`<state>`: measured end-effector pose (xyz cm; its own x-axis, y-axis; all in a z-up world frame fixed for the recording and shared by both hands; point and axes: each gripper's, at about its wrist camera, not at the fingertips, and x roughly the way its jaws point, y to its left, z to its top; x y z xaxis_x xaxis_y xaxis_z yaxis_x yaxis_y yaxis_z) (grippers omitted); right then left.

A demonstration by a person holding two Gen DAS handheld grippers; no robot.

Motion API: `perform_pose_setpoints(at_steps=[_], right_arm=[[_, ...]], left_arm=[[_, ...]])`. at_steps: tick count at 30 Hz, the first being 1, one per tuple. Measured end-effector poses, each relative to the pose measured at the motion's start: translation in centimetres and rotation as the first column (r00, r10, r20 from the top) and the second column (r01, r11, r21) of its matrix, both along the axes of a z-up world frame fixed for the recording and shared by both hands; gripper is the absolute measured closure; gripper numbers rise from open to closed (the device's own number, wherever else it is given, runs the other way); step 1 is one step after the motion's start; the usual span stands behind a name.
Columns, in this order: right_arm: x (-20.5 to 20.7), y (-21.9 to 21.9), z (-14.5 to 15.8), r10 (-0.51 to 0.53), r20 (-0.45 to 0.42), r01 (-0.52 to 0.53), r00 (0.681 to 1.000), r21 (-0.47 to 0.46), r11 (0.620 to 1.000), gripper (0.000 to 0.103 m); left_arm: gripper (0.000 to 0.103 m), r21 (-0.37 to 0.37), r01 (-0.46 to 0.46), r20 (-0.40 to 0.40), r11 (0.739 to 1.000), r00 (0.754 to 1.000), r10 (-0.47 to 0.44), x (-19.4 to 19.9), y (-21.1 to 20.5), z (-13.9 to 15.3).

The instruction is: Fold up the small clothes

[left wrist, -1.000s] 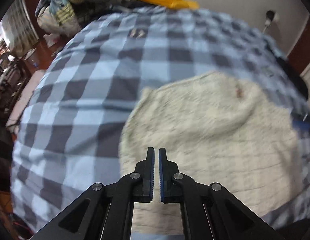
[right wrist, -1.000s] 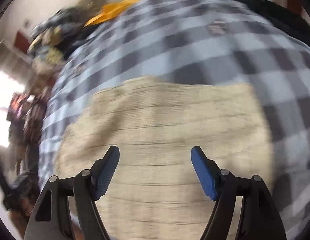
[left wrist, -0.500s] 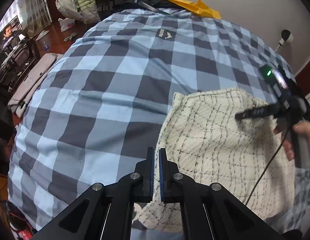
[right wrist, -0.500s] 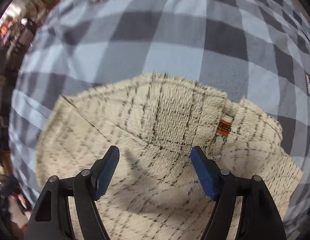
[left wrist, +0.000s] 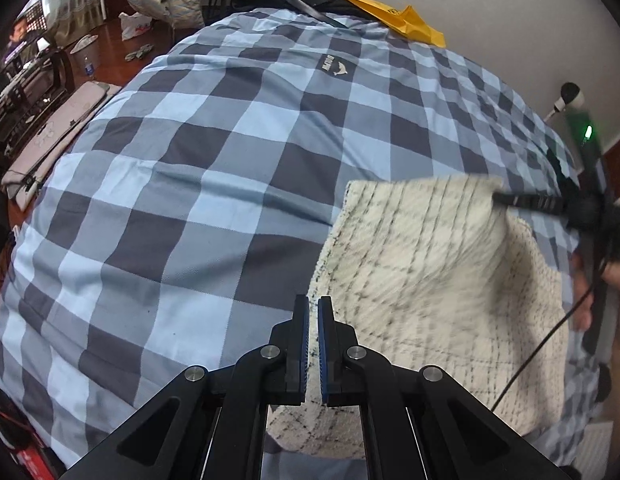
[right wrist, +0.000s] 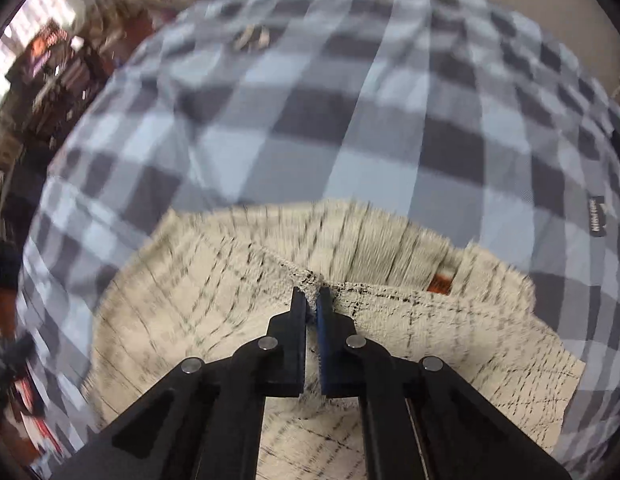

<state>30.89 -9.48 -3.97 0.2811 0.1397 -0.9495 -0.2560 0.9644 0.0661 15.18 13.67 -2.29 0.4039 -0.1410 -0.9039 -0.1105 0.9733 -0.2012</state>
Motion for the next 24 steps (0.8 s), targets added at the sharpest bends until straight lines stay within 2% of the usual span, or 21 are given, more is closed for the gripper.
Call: perform_pose_setpoints(at_steps=[4,6,9,11,12,14,15,16,17,18,20,21,22,24], right_arm=[[1.2,0.6,1.4,-0.052,0.069,0.051,0.996,0.016,0.999,0.101],[2.5,1.0,0.9,-0.066,0.062,0.066,0.996,0.013,0.998,0.101],[4.7,1.3,-2.2,-0.107,-0.038,0.107,0.994,0.008,0.994,0.1],[5.9,0.0,-2.8,-0.149,-0.115,0.151,0.982,0.006,0.988,0.099],[5.7,-1.0,-3.1,-0.171,-0.163,0.181,0.972,0.045,0.982,0.096],[5.0,-3.4,-2.7,-0.212,-0.227,0.255,0.95,0.182,0.95,0.082],[4.4,-4.8,-1.8,-0.239,-0.231,0.289,0.943,0.217,0.933,0.067],[3.6,-6.3,-0.7,-0.271,-0.214,0.318,0.939,0.232,0.919,0.06],[2.4,-8.1,0.9,-0.306,-0.172,0.342,0.936,0.25,0.906,0.06],[1.0,-9.6,2.4,-0.326,-0.131,0.35,0.936,0.255,0.902,0.06],[-2.9,-12.7,6.0,-0.336,-0.032,0.336,0.941,0.201,0.92,0.056],[-4.4,-13.8,6.9,-0.335,0.001,0.33,0.942,0.18,0.927,0.047],[-6.6,-15.3,8.0,-0.335,0.038,0.326,0.942,0.151,0.933,0.033],[-12.0,-18.7,9.5,-0.363,0.078,0.354,0.928,0.108,0.929,0.02]], left_arm=[[0.1,0.019,0.014,-0.003,1.0,1.0,-0.014,0.2,-0.5,-0.3],[0.1,0.029,0.024,-0.012,0.999,1.0,-0.024,0.3,-0.7,-0.7],[0.1,0.055,0.043,-0.041,0.998,0.998,-0.041,0.5,-1.0,-1.6],[0.1,0.082,0.076,-0.065,0.994,0.995,-0.071,0.5,-1.6,-2.3],[0.1,0.092,0.091,-0.074,0.992,0.994,-0.085,0.5,-1.9,-2.6],[0.1,0.107,0.132,-0.083,0.986,0.989,-0.123,0.3,-2.7,-2.9],[0.1,0.1,0.147,-0.075,0.984,0.987,-0.14,0.2,-3.0,-2.9],[0.1,0.083,0.164,-0.059,0.983,0.985,-0.159,0.0,-3.4,-2.7],[0.1,0.062,0.183,-0.039,0.981,0.983,-0.181,-0.2,-3.7,-2.5],[0.1,0.04,0.205,-0.02,0.978,0.979,-0.205,-0.4,-4.0,-2.2],[0.1,0.022,0.23,-0.008,0.973,0.973,-0.23,-0.8,-4.6,-2.2],[0.1,0.029,0.235,-0.012,0.972,0.972,-0.235,-1.1,-4.9,-2.3],[0.1,0.045,0.247,-0.018,0.968,0.969,-0.246,-1.3,-5.2,-2.5],[0.1,0.071,0.281,-0.042,0.957,0.959,-0.279,-2.1,-6.0,-3.1]])
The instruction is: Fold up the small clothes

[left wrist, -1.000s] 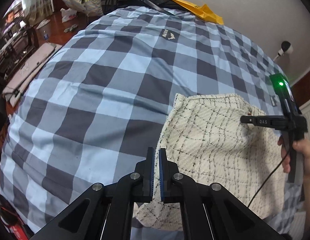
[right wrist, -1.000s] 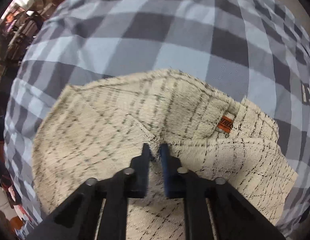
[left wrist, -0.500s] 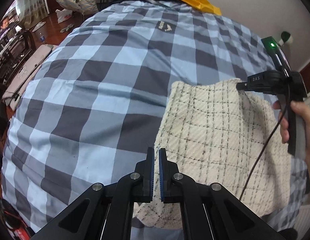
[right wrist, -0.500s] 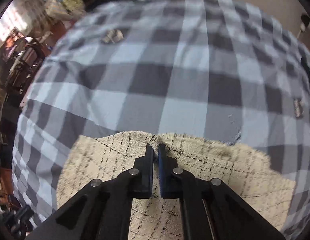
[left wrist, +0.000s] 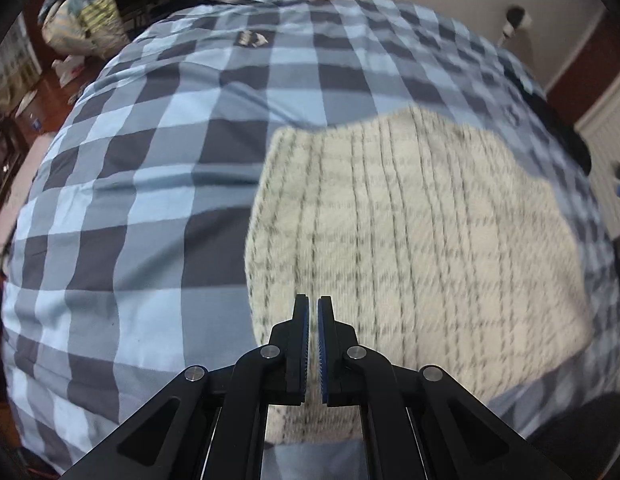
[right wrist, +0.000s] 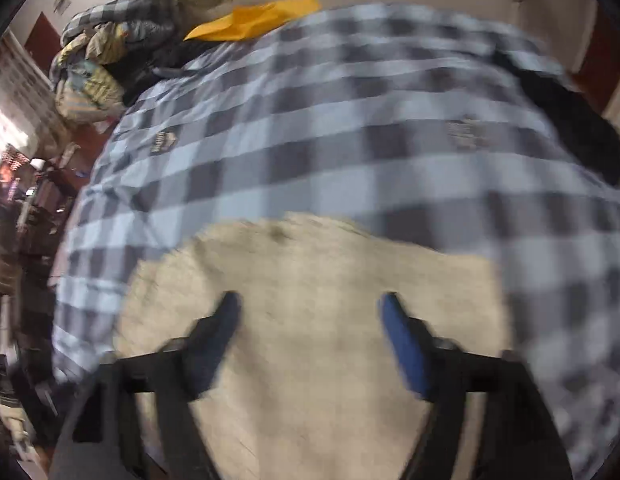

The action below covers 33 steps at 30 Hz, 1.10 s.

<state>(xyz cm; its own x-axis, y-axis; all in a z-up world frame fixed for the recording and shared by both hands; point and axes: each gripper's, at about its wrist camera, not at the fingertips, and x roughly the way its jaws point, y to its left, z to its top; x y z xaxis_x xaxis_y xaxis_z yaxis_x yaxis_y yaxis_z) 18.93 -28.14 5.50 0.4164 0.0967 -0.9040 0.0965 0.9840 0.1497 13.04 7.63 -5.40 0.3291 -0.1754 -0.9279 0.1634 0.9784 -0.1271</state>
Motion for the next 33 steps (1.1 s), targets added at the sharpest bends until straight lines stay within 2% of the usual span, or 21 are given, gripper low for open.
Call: perform_pose_setpoints(at_steps=[2,4,6,9,12,16,18,22,25,26,29,30,33], right_arm=[[-4.2,-3.4,0.1,-0.042,-0.021,0.041,0.999,-0.021,0.999,0.02],[-7.3,-7.0,-0.6,-0.082,-0.067,0.083,0.994,0.005,0.997,0.02],[-11.0,-10.2,-2.4,-0.149,-0.13,0.154,0.98,0.028,0.988,0.02],[-14.1,-13.9,-6.8,-0.24,-0.264,0.272,0.934,0.089,0.958,0.02],[-15.4,-15.9,-10.4,-0.283,-0.365,0.355,0.887,0.147,0.923,0.02],[-15.5,-16.6,-13.4,-0.272,-0.462,0.413,0.844,0.24,0.878,0.02],[-15.0,-16.7,-14.0,-0.27,-0.489,0.428,0.83,0.246,0.87,0.02],[-14.5,-17.0,-16.4,-0.278,-0.608,0.507,0.744,0.244,0.827,0.02],[-14.6,-16.9,-16.1,-0.306,-0.633,0.555,0.711,0.238,0.797,0.02],[-14.7,-16.8,-15.7,-0.327,-0.631,0.583,0.704,0.249,0.774,0.02],[-15.9,-15.3,-15.2,-0.355,-0.64,0.671,0.681,0.352,0.653,0.02],[-16.3,-14.4,-15.6,-0.351,-0.644,0.686,0.68,0.39,0.614,0.02],[-16.6,-12.7,-16.7,-0.364,-0.626,0.704,0.689,0.463,0.538,0.02]], left_arm=[[0.1,-0.016,0.057,-0.052,0.998,0.997,-0.058,-1.5,-0.9,-0.9],[0.1,-0.047,0.104,-0.097,0.993,0.989,-0.108,-3.0,-1.5,-1.8],[0.1,-0.019,0.133,-0.145,0.991,0.98,-0.134,-4.6,-2.1,-2.8],[0.1,0.065,0.134,-0.163,0.989,0.979,-0.122,-6.1,-2.1,-3.5],[0.1,0.099,0.105,-0.148,0.989,0.985,-0.09,-7.1,-1.2,-3.2],[0.1,0.036,0.001,-0.228,0.999,0.974,0.008,-7.2,1.7,-4.7],[0.1,0.003,-0.035,-0.263,0.999,0.964,0.035,-6.9,2.5,-5.3],[0.1,-0.11,-0.116,-0.323,0.987,0.944,0.075,-6.5,4.0,-6.0],[0.1,-0.158,-0.187,-0.35,0.97,0.929,0.122,-6.5,5.3,-6.2],[0.1,-0.164,-0.205,-0.352,0.965,0.926,0.136,-6.6,5.7,-6.1],[0.1,-0.163,-0.218,-0.32,0.962,0.934,0.157,-7.0,6.0,-5.0],[0.1,-0.166,-0.212,-0.305,0.963,0.94,0.155,-7.0,6.2,-4.7],[0.1,-0.135,-0.186,-0.235,0.973,0.96,0.151,-6.8,5.4,-3.1]])
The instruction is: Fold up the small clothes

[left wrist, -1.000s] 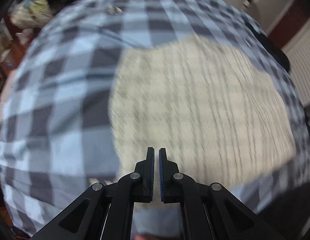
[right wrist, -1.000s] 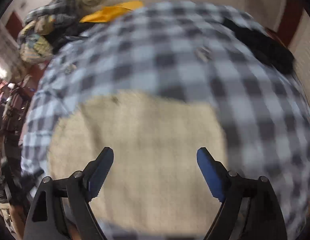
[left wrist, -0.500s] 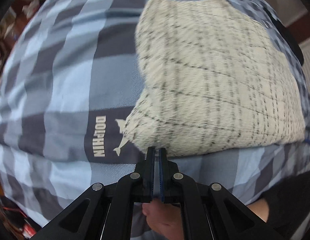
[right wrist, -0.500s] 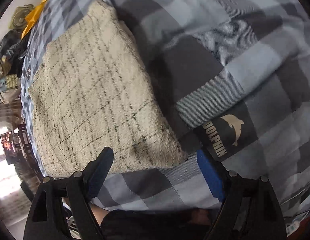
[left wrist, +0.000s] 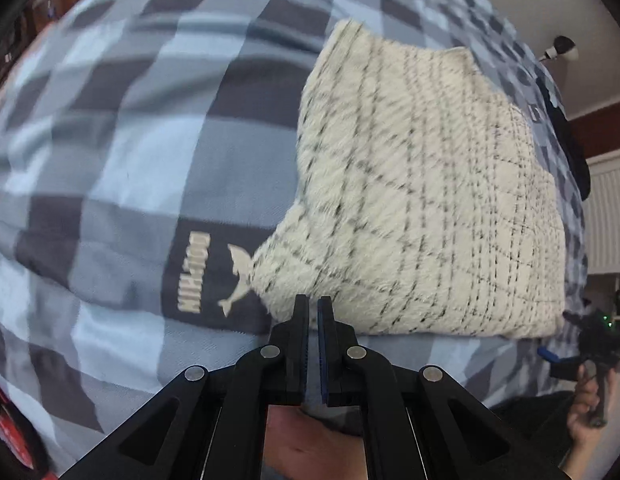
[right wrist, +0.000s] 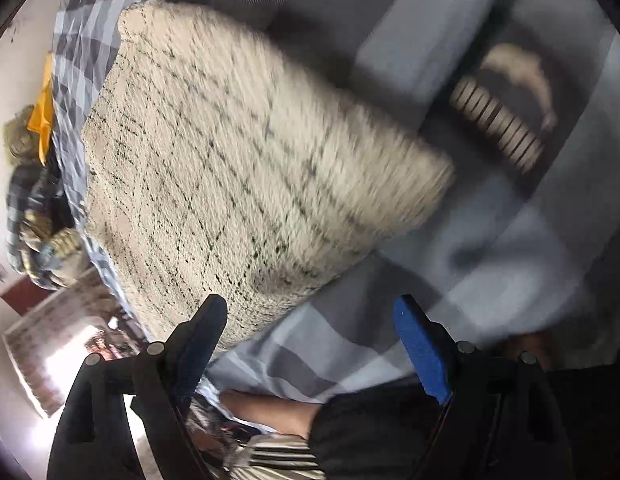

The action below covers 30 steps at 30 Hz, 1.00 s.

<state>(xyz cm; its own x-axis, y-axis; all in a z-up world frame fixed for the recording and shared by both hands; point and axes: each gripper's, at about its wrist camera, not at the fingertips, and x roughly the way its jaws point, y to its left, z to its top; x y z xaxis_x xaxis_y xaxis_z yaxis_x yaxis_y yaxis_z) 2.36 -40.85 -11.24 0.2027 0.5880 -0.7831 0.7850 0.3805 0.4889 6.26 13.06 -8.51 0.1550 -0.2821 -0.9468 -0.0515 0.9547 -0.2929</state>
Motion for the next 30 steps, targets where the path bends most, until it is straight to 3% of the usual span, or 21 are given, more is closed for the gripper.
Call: perform_pose_setpoints(at_steps=[5,9,11,13,14,19,25,30], right_arm=[[-0.3,-0.2,-0.6,-0.214,0.128,0.214,0.968,0.014,0.977,0.02],[0.6,-0.9,0.7,-0.255,0.196,0.269,0.947,-0.046,0.962,0.02],[1.0,-0.2,1.8,-0.252,0.241,0.278,0.937,-0.082,0.957,0.038],[1.0,0.4,2.5,-0.218,0.267,0.267,0.939,-0.161,0.95,0.083],[1.1,0.6,3.2,-0.199,0.27,0.258,0.942,-0.203,0.945,0.088],[-1.6,-0.3,2.1,-0.287,0.292,0.341,0.912,-0.154,0.927,0.092],[-4.0,-0.5,2.5,-0.457,0.349,0.457,0.818,0.09,0.885,0.095],[-3.7,-1.6,5.9,-0.417,0.445,0.444,0.793,0.047,0.895,0.096]], left_arm=[[0.1,0.035,-0.013,0.077,0.999,0.997,0.01,0.9,-0.4,1.3],[0.1,0.087,-0.054,0.109,0.995,0.993,0.045,1.2,0.7,1.4],[0.1,0.074,-0.075,0.115,0.994,0.991,0.066,1.2,1.5,1.4],[0.1,0.058,-0.094,0.113,0.994,0.99,0.087,1.2,2.1,1.2],[0.1,0.055,-0.103,0.11,0.993,0.989,0.097,1.3,2.2,1.1],[0.1,0.056,-0.122,0.114,0.991,0.987,0.115,1.3,2.1,0.9],[0.1,0.047,-0.12,0.133,0.992,0.985,0.113,1.3,2.1,1.4],[0.1,0.039,-0.114,0.141,0.993,0.984,0.108,1.4,2.3,1.6]])
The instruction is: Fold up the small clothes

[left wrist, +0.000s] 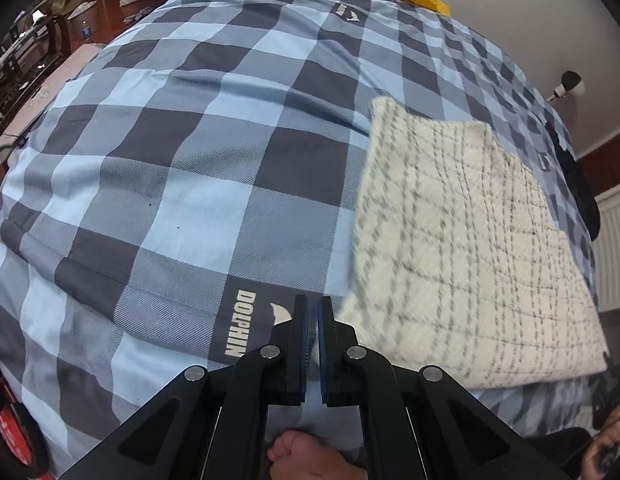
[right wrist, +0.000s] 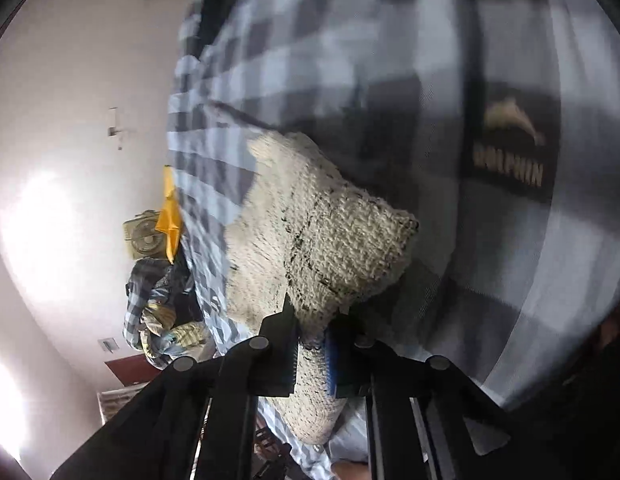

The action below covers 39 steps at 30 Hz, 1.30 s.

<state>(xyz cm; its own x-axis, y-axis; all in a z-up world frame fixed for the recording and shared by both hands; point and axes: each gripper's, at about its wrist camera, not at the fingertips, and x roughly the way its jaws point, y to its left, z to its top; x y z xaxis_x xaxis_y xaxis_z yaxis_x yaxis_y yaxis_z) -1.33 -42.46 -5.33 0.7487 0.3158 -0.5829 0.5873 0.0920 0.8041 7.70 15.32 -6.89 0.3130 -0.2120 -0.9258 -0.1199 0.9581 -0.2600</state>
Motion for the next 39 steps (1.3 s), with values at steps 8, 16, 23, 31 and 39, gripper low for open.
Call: perform_pose_setpoints(at_steps=[8,16,23,31,39], right_arm=[[1.3,-0.6,4.3,0.057,-0.037,-0.064,0.998,-0.266,0.962,0.096],[10.5,13.4,14.4,0.416,-0.095,-0.346,0.904,-0.733,0.585,0.096],[17.3,33.2,9.0,0.789,-0.258,-0.662,0.557,-0.712,0.234,0.095],[16.7,38.3,-3.1,0.898,-0.336,-0.877,0.286,-0.468,0.104,0.078],[12.3,28.5,4.0,0.957,-0.135,-0.857,0.257,-0.489,0.161,0.026]], left_arm=[[0.1,-0.026,0.001,0.033,1.0,0.999,0.0,0.4,0.3,1.2],[0.1,-0.068,-0.035,0.093,0.997,0.995,0.041,0.3,1.1,2.8],[0.1,-0.078,-0.148,0.146,0.986,0.977,0.158,0.0,3.5,3.6],[0.1,-0.05,-0.067,0.151,0.996,0.986,0.074,0.7,1.6,3.4],[0.1,-0.093,0.186,0.134,0.978,0.976,-0.173,1.9,-4.6,3.3]])
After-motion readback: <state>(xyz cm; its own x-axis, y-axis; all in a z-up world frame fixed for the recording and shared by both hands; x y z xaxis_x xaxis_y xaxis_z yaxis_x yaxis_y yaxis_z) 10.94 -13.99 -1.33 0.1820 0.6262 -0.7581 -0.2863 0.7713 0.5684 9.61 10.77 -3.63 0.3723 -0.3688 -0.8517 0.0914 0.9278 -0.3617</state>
